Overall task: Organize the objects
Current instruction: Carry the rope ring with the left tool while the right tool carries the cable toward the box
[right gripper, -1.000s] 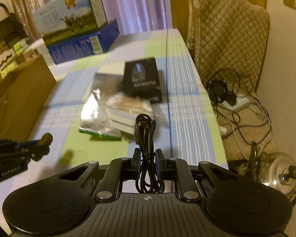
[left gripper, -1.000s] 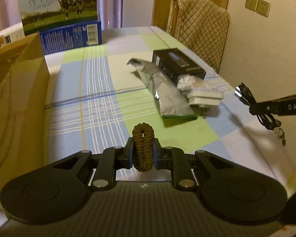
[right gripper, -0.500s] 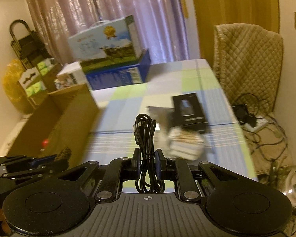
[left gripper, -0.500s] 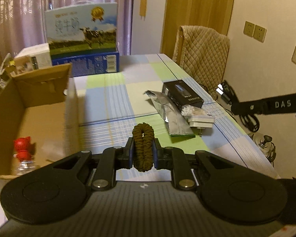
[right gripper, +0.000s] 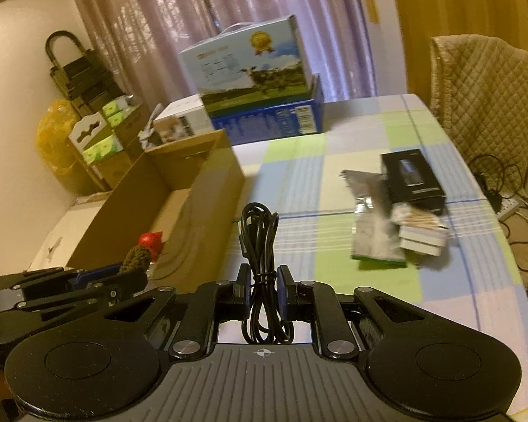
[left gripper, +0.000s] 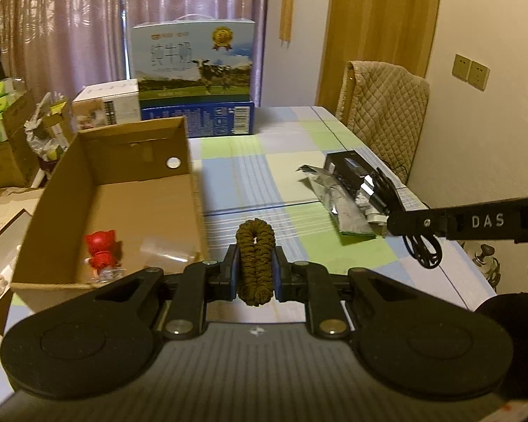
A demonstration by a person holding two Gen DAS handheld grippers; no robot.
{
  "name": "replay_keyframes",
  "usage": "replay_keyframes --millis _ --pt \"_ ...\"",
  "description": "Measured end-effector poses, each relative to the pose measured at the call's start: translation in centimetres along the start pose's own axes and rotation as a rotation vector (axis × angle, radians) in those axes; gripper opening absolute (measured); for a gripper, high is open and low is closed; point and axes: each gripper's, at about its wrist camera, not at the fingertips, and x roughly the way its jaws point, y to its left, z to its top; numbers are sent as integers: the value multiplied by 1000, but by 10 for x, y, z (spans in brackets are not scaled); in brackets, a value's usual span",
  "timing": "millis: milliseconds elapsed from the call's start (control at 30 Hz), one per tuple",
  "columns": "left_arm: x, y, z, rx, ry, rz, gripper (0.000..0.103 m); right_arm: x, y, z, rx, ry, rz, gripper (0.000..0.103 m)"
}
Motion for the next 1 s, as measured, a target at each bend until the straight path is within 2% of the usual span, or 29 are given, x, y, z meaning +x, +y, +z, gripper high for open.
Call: replay_keyframes --millis 333,700,1000 --pt "-19 25 -2 -31 -14 41 15 14 32 -4 -50 19 36 11" --pt "-25 37 -2 -47 -15 53 15 22 43 -4 -73 30 57 11" --pt "-31 57 -5 -57 -16 98 15 32 56 1 -92 37 86 11"
